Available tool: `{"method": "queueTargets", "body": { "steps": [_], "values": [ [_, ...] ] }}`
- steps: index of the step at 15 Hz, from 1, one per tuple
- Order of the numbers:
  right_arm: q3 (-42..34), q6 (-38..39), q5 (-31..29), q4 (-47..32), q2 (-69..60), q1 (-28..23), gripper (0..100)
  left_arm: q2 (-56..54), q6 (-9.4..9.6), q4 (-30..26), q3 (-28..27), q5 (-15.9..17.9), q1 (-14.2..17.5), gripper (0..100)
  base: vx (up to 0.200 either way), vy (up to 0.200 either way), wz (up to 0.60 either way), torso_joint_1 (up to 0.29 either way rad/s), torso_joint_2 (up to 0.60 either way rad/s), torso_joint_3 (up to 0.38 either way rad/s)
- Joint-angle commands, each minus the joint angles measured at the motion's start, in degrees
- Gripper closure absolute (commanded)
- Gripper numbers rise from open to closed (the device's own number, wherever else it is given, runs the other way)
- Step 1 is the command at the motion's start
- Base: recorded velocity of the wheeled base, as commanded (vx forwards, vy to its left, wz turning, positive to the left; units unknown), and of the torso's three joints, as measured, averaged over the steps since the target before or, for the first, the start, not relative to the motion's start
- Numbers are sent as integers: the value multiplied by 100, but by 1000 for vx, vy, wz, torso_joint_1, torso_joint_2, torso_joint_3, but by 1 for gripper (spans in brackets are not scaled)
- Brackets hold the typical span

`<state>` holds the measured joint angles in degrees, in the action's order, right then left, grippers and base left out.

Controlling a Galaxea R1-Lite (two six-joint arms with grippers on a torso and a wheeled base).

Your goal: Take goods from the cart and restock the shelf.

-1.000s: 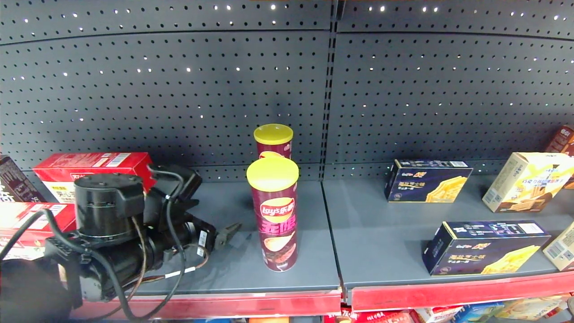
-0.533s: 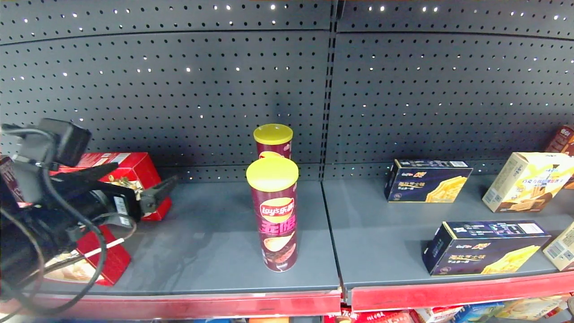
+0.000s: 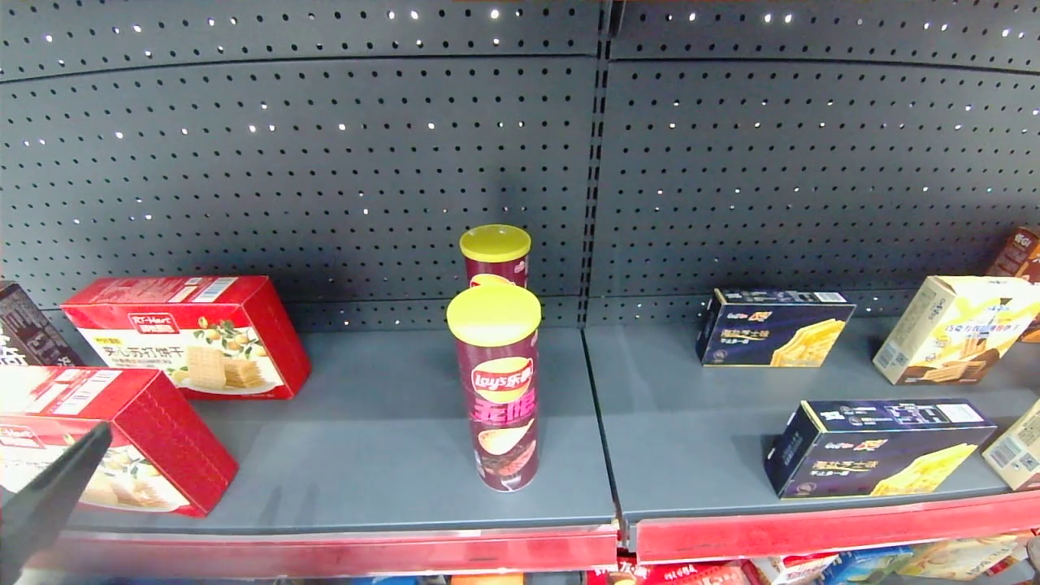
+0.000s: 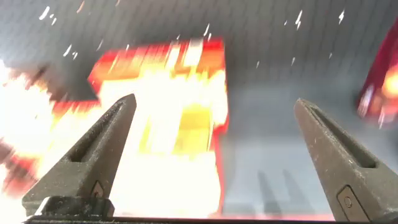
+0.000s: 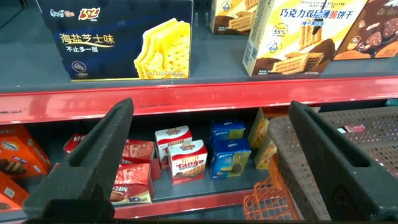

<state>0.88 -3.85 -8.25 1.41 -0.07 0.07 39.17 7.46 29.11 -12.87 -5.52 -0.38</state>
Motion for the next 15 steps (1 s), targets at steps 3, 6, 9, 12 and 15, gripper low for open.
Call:
{"method": "queueTargets", "body": {
  "steps": [3,6,9,12,15],
  "values": [
    [0,-10,-10,8,7,1,0,-3882,-140,-3702,646,-388,64,0,0,0,0,0,0,0],
    [0,-133,25,17,7,1,0,-3882,-509,-3219,1032,-388,55,0,0,0,0,0,0,0],
    [0,-151,96,17,7,1,0,-3882,-1106,-3166,1112,-248,55,0,0,0,0,0,0,0],
    [9,-98,254,-18,7,1,0,-3882,-1062,-2770,1279,-168,55,0,0,0,0,0,0,0],
    [114,16,1933,-326,34,19,0,-3873,-1054,-2797,1279,-45,47,0,0,0,0,0,0,0]
  ]
}}
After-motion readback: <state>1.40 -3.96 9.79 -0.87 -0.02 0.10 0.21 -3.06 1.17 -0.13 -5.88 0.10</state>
